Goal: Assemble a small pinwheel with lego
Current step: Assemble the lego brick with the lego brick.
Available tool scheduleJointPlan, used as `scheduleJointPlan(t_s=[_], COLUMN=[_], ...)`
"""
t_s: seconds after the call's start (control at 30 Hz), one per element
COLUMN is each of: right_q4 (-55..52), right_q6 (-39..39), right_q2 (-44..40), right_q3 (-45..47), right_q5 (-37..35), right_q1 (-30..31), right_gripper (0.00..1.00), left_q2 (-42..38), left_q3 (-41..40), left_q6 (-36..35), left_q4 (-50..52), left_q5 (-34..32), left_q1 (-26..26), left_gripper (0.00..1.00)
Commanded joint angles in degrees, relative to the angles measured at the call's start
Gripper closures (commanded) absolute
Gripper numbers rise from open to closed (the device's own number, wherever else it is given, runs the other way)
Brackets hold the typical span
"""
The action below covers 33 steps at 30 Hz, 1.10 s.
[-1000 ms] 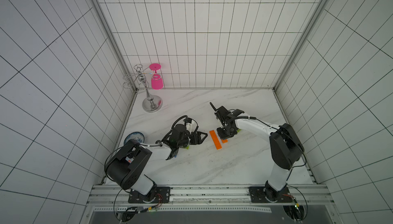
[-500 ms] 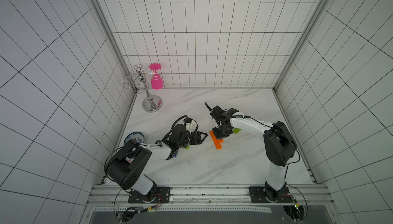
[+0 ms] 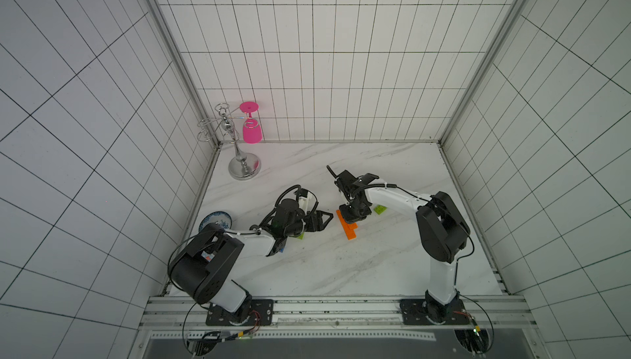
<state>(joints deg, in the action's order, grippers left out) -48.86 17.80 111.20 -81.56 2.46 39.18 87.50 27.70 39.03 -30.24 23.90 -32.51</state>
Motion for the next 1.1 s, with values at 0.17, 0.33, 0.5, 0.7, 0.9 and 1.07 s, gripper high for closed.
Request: scheduleJointPlan(t_s=[0.17,0.33,0.5,0.7,0.9,1.07], right_q4=[-1.39,-1.41,-1.25,-1.30,-0.78,-0.68], right_q6=[0.75,0.65,0.74,1.00,2.05,2.59], right_q2=[1.65,2.26,2.36,2.20,2.38,2.36], right_q3=[-3.95,-3.83,-3.08,-1.99,-0.62,-0.29], right_q5=[-0.81,-1.04,-1.13,-2.31,-3.05,-3.79], right_q1=[0.65,0.70,0.71,0.91,1.46,2.02], right_gripper=[0.74,0.74,0.74,0.74,0.74,0.74], left_q2=[-0.49,-0.49,-0.50,-0.49,-0.49,-0.60], left_q3=[-0.54,-0.59,-0.55,-0.71,-0.71,-0.70], left_q6=[-0.09,-0.09,-0.15,-0.09,-0.11,-0.14], left_q4=[-1.84,-1.84,-1.84,-1.99,-2.02,-2.02], left_q5=[0.36,0.37,0.39,0.47,0.47,0.40], left_q1=[0.34,0.33,0.34,0.33,0.36,0.38], left_gripper=[0.21,0.21,0.21,0.21,0.21,0.21])
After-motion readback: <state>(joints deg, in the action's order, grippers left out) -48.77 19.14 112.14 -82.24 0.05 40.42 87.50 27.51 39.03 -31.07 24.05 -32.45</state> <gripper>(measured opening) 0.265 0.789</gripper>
